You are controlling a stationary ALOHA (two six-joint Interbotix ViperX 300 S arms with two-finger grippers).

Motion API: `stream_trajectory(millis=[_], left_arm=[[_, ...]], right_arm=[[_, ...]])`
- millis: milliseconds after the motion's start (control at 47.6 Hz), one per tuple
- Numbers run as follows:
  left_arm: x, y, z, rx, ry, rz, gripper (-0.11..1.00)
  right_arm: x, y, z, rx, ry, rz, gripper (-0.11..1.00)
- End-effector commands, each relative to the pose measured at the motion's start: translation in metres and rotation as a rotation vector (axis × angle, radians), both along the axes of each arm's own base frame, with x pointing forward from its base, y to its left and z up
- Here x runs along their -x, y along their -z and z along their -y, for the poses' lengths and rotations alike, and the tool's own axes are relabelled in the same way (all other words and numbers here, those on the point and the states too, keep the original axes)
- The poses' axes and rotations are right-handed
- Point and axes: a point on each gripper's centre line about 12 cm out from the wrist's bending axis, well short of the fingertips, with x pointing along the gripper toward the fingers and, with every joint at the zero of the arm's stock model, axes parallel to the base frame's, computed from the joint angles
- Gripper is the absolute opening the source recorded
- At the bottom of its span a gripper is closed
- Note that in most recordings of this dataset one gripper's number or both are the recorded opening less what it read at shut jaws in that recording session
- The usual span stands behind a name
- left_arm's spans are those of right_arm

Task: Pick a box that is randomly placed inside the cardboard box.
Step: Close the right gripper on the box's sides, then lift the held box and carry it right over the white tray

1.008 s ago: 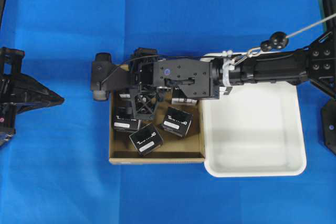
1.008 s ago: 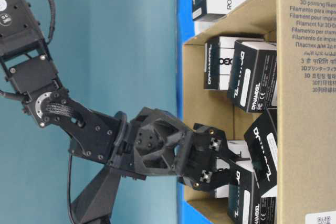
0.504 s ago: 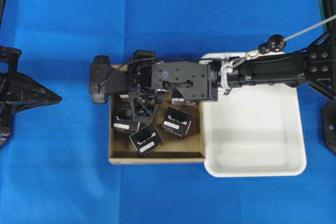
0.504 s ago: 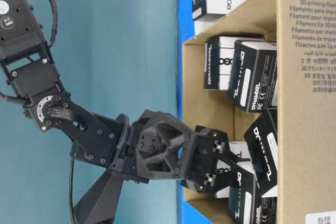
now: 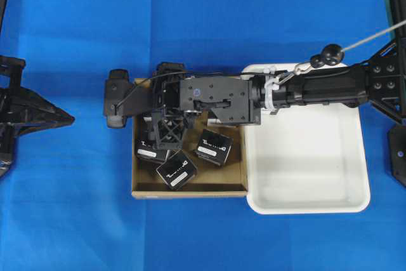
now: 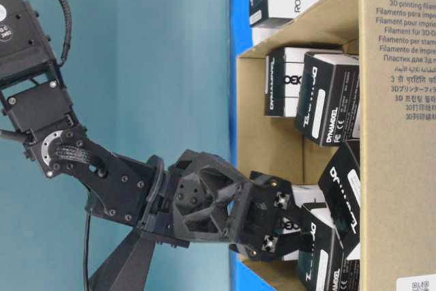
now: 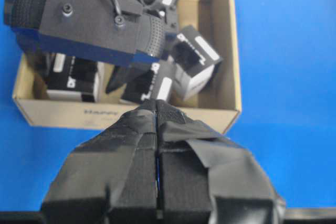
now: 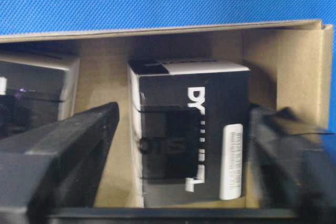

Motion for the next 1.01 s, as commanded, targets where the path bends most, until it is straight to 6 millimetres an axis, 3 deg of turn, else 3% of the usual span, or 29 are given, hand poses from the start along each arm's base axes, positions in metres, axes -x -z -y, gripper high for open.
stream_trajectory(millis=[0, 63, 189, 441, 630, 777, 882, 987], left_arm=[[-0.003, -0.01, 0.0, -0.002, 0.001, 0.026, -0.07], [-0.003, -0.011, 0.0, -0.003, 0.002, 0.029, -0.07], [-0.003, -0.01, 0.0, -0.003, 0.002, 0.029, -0.07], [-0.003, -0.011, 0.0, -0.003, 0.002, 0.029, -0.07], [-0.003, -0.01, 0.0, -0.003, 0.002, 0.028, -0.07], [-0.003, -0.01, 0.0, -0.002, 0.001, 0.029, -0.07], [-0.004, -0.01, 0.0, -0.002, 0.001, 0.025, -0.07], [-0.004, -0.009, 0.0, 0.0, 0.0, 0.021, -0.07]], right_arm=[[-0.001, -0.004, -0.004, -0.001, -0.005, -0.006, 0.77], [0.002, -0.005, -0.005, -0.001, -0.003, -0.023, 0.66], [0.004, -0.017, -0.004, 0.0, 0.002, -0.017, 0.66], [0.013, -0.082, 0.008, 0.008, 0.036, 0.069, 0.66], [0.044, -0.149, 0.027, 0.023, 0.086, 0.11, 0.66], [0.082, -0.191, 0.04, 0.03, 0.131, 0.107, 0.66], [0.112, -0.202, 0.046, 0.027, 0.168, 0.078, 0.66], [0.139, -0.2, 0.046, 0.018, 0.196, 0.041, 0.66]])
